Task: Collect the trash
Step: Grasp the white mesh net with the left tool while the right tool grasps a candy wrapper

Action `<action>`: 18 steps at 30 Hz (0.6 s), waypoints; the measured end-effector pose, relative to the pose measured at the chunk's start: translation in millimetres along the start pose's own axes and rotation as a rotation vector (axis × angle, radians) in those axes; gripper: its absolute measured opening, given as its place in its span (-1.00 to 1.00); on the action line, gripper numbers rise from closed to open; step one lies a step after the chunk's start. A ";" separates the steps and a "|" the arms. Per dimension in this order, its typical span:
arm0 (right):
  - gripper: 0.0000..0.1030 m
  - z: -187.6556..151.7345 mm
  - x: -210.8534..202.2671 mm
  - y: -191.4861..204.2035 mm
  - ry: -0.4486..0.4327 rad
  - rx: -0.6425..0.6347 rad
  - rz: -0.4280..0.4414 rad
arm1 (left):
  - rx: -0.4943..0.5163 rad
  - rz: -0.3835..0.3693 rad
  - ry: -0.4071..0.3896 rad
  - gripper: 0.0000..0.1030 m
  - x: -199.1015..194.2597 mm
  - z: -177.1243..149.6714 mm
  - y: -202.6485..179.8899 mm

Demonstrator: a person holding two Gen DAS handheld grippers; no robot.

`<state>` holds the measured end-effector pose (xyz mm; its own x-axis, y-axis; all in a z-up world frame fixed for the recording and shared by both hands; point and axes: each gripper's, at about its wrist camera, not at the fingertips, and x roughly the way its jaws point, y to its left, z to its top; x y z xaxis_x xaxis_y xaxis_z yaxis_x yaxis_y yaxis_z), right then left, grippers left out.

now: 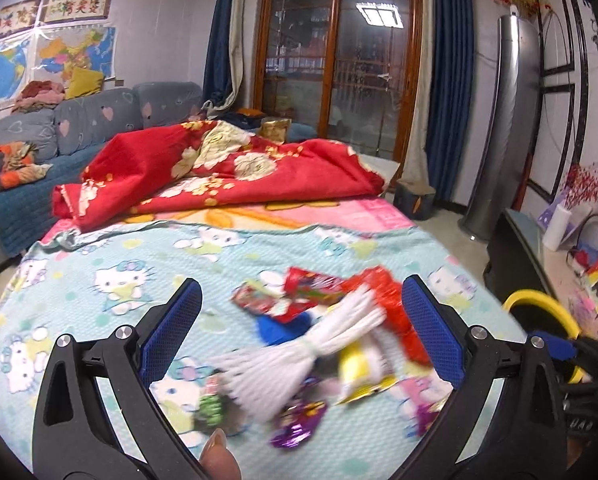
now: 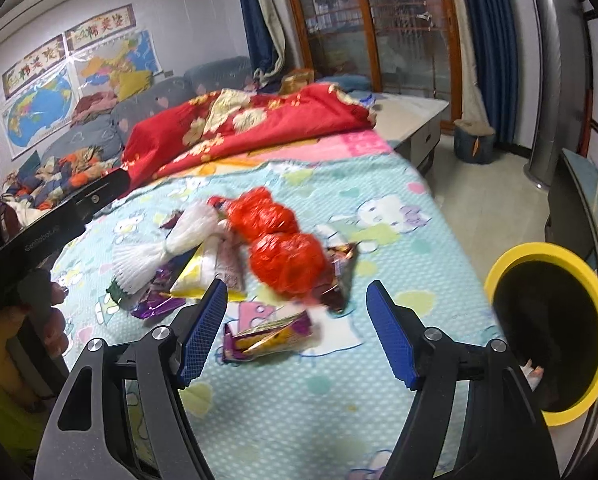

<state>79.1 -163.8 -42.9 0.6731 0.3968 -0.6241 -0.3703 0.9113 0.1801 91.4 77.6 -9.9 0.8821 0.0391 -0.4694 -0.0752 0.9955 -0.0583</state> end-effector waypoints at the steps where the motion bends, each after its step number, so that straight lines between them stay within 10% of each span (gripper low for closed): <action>1: 0.35 -0.3 3.6 1.8 0.008 0.002 -0.007 | 0.007 0.001 0.007 0.78 0.8 -1.8 3.2; 18: 0.39 -15.8 64.8 -2.2 0.205 0.114 -0.032 | 0.172 -0.064 0.185 0.76 38.1 -34.8 24.4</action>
<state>113.5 -141.8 -95.7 0.5346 0.3477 -0.7702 -0.2688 0.9341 0.2351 107.0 100.3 -60.0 0.7816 -0.0247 -0.6233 0.0721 0.9961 0.0508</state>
